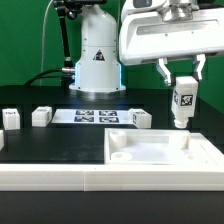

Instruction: Assemble one leg

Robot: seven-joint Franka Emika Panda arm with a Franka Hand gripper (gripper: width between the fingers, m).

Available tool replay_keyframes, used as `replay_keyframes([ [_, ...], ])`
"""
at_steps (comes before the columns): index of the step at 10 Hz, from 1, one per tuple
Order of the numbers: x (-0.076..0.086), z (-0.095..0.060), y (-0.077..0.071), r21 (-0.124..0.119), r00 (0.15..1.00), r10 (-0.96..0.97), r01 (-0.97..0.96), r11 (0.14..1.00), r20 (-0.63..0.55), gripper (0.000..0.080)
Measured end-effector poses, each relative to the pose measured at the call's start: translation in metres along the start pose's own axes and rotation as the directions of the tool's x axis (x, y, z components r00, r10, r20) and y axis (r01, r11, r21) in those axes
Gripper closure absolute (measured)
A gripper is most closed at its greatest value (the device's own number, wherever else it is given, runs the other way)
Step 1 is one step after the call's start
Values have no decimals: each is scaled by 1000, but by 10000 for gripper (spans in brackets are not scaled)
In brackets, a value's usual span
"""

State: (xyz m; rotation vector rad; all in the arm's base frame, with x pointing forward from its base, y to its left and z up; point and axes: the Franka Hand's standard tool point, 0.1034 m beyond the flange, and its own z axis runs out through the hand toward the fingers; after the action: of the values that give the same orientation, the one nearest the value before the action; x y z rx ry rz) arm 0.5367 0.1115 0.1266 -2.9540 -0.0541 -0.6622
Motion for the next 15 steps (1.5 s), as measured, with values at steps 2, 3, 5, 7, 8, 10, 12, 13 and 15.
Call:
replay_keyframes([
  [2,16,6,0,5,1000,-31,31,1000,5,509],
  [3,33,10,3,6,999,-36,36,999,-13,509],
  [5,45,26,6,6,998,-52,52,999,-18,509],
  [7,54,41,6,9,998,-62,62,998,-24,509],
  [8,60,44,5,12,998,-59,60,998,-28,509],
  [10,69,49,5,15,998,-55,56,998,-34,509],
  [12,65,54,7,10,998,-53,53,999,-39,509],
  [13,62,58,9,4,997,-52,52,999,-54,509],
  [15,56,63,9,1,997,-53,53,999,-59,509],
])
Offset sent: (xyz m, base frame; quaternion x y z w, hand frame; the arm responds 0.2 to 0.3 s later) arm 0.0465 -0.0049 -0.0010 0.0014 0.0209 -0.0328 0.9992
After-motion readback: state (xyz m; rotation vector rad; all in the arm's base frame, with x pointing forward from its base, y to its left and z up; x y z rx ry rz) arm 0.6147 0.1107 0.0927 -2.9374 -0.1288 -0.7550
